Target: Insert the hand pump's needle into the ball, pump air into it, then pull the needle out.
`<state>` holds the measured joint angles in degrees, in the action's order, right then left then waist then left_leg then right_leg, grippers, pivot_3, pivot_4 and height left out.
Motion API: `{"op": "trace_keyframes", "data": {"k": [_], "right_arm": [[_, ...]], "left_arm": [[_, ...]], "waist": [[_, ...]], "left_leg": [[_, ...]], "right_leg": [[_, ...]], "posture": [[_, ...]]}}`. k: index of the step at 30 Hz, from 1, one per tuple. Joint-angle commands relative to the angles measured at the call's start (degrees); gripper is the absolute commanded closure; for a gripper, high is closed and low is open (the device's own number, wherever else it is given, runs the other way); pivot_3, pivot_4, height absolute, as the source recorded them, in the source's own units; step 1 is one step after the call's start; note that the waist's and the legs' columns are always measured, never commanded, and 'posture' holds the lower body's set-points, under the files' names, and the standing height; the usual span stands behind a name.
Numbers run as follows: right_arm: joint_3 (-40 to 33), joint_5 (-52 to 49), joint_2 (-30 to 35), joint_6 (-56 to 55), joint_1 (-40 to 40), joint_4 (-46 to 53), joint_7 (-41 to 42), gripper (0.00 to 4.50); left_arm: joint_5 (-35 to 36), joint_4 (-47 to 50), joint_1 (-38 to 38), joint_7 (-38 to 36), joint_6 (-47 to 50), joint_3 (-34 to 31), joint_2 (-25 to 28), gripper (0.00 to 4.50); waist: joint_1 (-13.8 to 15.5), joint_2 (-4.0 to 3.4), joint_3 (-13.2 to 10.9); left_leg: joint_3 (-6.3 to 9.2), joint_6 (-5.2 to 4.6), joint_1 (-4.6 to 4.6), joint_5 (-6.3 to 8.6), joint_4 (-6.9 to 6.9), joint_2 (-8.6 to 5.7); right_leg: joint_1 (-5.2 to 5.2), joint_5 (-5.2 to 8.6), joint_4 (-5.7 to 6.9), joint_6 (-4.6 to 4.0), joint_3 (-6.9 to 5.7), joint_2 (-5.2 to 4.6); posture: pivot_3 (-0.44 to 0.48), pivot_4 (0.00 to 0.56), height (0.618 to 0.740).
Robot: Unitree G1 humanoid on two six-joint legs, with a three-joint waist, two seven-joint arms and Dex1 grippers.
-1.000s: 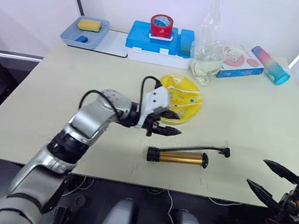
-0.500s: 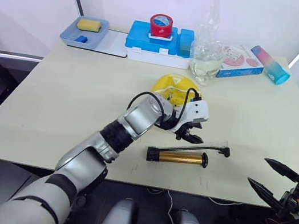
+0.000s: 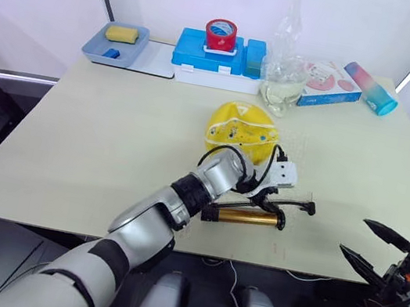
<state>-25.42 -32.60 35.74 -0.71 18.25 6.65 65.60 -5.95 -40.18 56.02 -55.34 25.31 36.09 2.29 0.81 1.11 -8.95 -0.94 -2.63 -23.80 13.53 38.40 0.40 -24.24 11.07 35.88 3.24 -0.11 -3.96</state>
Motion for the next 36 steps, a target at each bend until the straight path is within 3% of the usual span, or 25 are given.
{"op": "trace_keyframes", "data": {"k": [1,13,16,20,21,28,36], "right_arm": [[-0.8,-0.3,-0.1,-1.1,0.5,2.4,-0.9,0.0],[-1.2,-0.3,-0.4,0.7,3.1,5.2,-4.6,0.0],[-0.7,-0.5,-0.5,1.2,3.0,5.6,-5.2,0.0],[-0.4,-0.5,-0.4,1.6,2.5,5.7,-5.6,0.0],[-0.3,-0.6,-0.4,1.8,2.3,5.7,-5.6,0.0],[0.4,-3.6,-0.2,6.6,2.4,8.5,-6.2,0.0],[0.6,-9.0,-2.0,13.9,0.3,12.6,-11.4,0.0]], "left_arm": [[-1.5,-3.8,2.1,1.2,-3.1,-1.3,-2.5,1.71],[-5.7,-17.6,3.5,4.1,-9.9,-3.6,-7.9,1.71],[-5.8,-17.7,3.6,3.6,-10.3,-4.7,-8.3,2.57],[-5.6,-16.7,2.6,2.6,-9.8,-5.8,-8.4,4.26],[-5.4,-16.4,2.4,2.7,-9.5,-6.3,-8.4,4.44],[-3.0,-8.5,-1.5,1.5,-8.7,-10.0,-7.4,4.44],[0.8,14.7,-13.5,-0.2,-6.9,-12.5,-1.2,4.44]], "waist": [[0.0,0.0,0.0],[0.1,0.02,0.0],[0.1,0.02,0.0],[0.1,0.02,0.0],[0.1,0.02,0.0],[0.0,0.01,0.0],[0.0,-0.07,0.0]], "left_leg": [[0.01,0.0,0.0,0.0,0.0,0.0],[0.02,-0.01,-0.01,0.01,0.02,-0.02],[0.02,-0.01,-0.01,0.01,0.03,-0.02],[0.02,-0.01,-0.02,0.01,0.01,-0.02],[0.02,-0.02,-0.02,0.02,0.01,-0.02],[0.07,-0.02,-0.02,0.01,0.01,0.0],[0.23,-0.02,0.02,0.01,0.0,0.19]], "right_leg": [[0.0,0.0,0.0,0.0,0.0,0.0],[0.02,-0.01,-0.01,0.03,-0.03,-0.03],[0.02,-0.01,-0.01,0.04,-0.03,-0.03],[0.01,-0.01,-0.02,0.03,-0.03,-0.03],[0.0,-0.01,-0.02,0.03,-0.03,-0.03],[0.0,-0.01,-0.01,0.03,-0.03,-0.03],[0.01,-0.03,0.01,0.0,0.02,-0.05]], "posture": [[0.0,0.15,0.739],[0.0,0.15,0.739],[0.0,0.15,0.739],[0.0,0.15,0.739],[0.0,0.15,0.739],[0.0,0.15,0.739],[0.0,0.15,0.739]]}}
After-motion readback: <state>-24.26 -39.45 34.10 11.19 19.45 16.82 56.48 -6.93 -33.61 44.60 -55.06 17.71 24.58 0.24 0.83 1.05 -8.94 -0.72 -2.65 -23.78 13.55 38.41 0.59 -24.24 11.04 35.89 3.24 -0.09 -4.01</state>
